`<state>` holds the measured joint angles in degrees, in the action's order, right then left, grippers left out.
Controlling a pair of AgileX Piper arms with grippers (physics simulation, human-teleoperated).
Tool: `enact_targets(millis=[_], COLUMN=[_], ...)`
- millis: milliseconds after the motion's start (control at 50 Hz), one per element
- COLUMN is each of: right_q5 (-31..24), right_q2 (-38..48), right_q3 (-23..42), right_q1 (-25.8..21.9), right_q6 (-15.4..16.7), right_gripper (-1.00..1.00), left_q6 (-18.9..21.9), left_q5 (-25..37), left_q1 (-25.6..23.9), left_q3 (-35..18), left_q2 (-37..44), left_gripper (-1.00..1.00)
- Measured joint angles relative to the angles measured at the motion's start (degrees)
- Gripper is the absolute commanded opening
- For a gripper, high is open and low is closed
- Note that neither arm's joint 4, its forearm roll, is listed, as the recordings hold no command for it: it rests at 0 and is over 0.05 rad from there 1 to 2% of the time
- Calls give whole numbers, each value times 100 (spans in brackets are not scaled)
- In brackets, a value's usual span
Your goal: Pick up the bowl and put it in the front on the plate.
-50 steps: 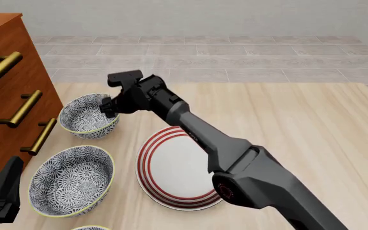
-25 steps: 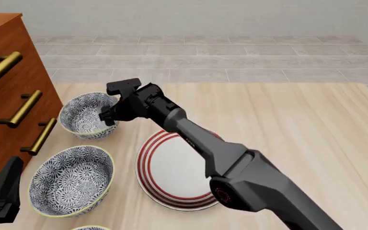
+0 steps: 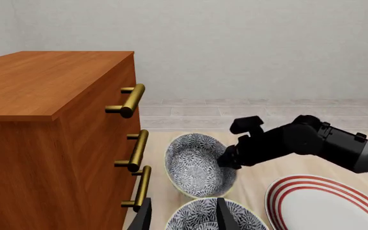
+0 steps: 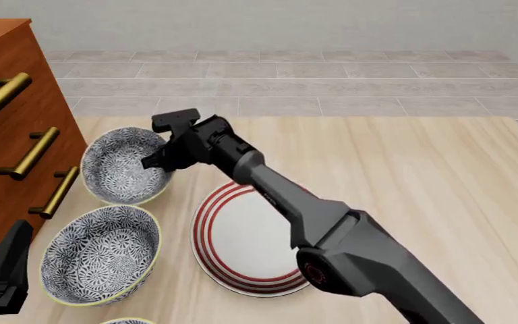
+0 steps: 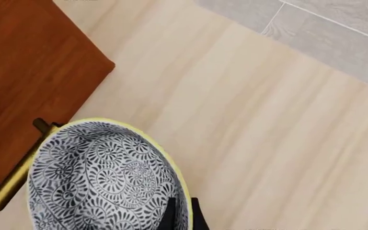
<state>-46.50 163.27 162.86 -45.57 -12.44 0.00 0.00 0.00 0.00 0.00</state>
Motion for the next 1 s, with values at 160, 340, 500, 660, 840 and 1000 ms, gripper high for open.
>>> enact_targets(millis=[160, 340, 500, 660, 840, 1000], right_q5=[-62, -148, -236, -317, -394, -456], right_q2=[-72, -177, -253, -343, -448, -549], right_q3=[-14, -35, -66, -88, -98, -108], right_q1=[57, 122, 191, 248, 290, 322], right_q6=[18, 47, 72, 108, 150, 196], right_gripper=[-100, -100, -100, -100, -100, -100], left_q6=[0, 0, 0, 0, 0, 0], left_q5=[0, 0, 0, 0, 0, 0], left_q1=[0, 0, 0, 0, 0, 0], left_q3=[0, 0, 0, 0, 0, 0], left_q2=[0, 0, 0, 0, 0, 0], left_gripper=[100, 100, 100, 100, 100, 100])
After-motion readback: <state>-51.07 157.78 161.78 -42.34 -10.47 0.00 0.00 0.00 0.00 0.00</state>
